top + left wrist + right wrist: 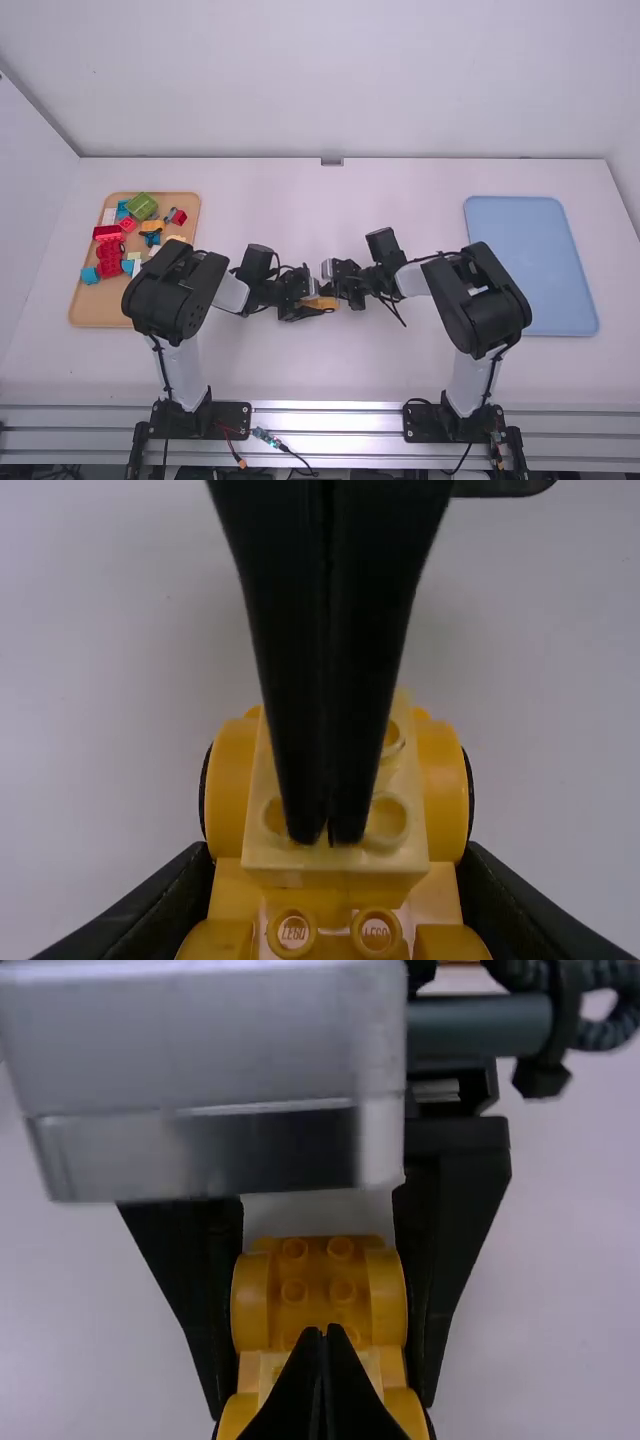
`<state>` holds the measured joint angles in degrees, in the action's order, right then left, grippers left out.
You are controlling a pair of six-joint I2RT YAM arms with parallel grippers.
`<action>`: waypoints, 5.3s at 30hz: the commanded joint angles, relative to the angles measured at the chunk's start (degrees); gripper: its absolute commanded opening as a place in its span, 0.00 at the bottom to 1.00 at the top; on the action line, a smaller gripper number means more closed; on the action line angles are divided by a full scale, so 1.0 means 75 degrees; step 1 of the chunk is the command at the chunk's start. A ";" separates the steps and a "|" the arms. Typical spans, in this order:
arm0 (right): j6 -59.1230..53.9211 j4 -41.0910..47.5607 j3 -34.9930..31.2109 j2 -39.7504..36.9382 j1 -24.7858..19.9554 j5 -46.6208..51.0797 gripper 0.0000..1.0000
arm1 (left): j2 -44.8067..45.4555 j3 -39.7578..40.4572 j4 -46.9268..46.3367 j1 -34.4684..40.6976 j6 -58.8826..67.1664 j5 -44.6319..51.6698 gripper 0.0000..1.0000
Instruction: Assemble lego blocks to make yellow taxi
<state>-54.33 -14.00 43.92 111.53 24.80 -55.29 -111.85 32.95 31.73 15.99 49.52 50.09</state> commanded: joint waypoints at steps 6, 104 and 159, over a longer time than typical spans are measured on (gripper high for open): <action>-0.0058 -0.0052 -0.0210 0.1058 -0.0216 0.0315 0.00 | -0.0100 0.0041 0.0038 0.0023 0.0122 -0.0157 0.56; 0.2331 -0.0746 -0.0236 -0.3208 -0.2824 0.3640 0.99 | 0.3583 0.5202 -0.8585 -0.4316 -0.6787 -0.7262 0.99; 0.3273 -0.1102 -0.0236 -0.3208 -0.2801 0.3783 0.99 | -0.0348 0.7195 -0.9611 -0.4281 -1.3088 -0.7297 0.99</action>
<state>-30.17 -22.31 40.75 88.92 3.73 -26.68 -113.62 88.07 -40.60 -16.27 -47.59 -2.72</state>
